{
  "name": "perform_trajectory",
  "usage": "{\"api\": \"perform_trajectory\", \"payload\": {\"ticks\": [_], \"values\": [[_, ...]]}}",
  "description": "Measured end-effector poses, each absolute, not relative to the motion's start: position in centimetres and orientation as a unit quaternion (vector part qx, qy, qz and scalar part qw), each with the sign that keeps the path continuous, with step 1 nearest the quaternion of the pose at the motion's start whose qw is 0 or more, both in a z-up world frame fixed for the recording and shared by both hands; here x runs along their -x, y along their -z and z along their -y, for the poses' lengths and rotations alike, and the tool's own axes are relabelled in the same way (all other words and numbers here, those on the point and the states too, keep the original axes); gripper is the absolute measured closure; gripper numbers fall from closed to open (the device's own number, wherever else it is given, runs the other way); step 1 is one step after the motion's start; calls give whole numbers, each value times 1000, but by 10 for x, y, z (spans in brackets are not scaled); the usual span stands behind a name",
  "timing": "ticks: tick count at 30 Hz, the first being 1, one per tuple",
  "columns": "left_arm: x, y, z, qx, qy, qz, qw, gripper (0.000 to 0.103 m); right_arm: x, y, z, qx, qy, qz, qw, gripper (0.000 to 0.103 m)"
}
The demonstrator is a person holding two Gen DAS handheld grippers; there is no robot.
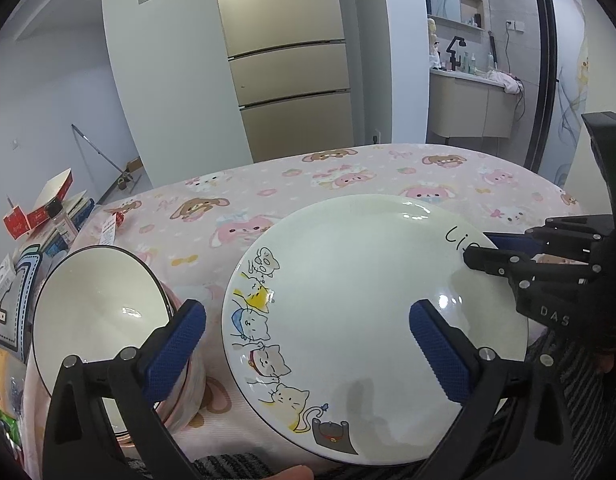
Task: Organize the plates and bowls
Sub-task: 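Lower the cat-printed plate onto the plate stack and open both grippers, then move both grippers to the rim of the nested pink and white bowls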
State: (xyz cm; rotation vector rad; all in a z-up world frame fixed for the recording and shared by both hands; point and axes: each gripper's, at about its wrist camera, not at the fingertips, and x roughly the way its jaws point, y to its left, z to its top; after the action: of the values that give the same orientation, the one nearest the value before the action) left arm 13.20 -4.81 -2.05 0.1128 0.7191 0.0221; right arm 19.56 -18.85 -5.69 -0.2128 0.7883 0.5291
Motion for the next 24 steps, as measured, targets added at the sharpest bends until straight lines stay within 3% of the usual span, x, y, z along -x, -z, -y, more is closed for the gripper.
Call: {"api": "perform_trajectory", "payload": {"ticks": [3,4,5,7,13,24], "values": [[-132,21,48,-54,-9,-353,934,0,-197,56,192,91,-257,-379,884,84],[-132,21,48,-53,-7,-352,934,0,-196,55,194,87,-257,-378,885,77],[-132,21,48,-53,-6,-352,935,0,-195,54,196,81,-260,-377,885,59],[-132,21,47,-53,-7,-351,935,0,-194,52,200,67,-264,-373,887,35],[-131,20,48,-52,-6,-346,937,0,-194,48,211,30,-273,-365,890,2],[-120,7,53,-54,17,-310,949,0,-178,33,213,37,-271,-314,909,0]]}}
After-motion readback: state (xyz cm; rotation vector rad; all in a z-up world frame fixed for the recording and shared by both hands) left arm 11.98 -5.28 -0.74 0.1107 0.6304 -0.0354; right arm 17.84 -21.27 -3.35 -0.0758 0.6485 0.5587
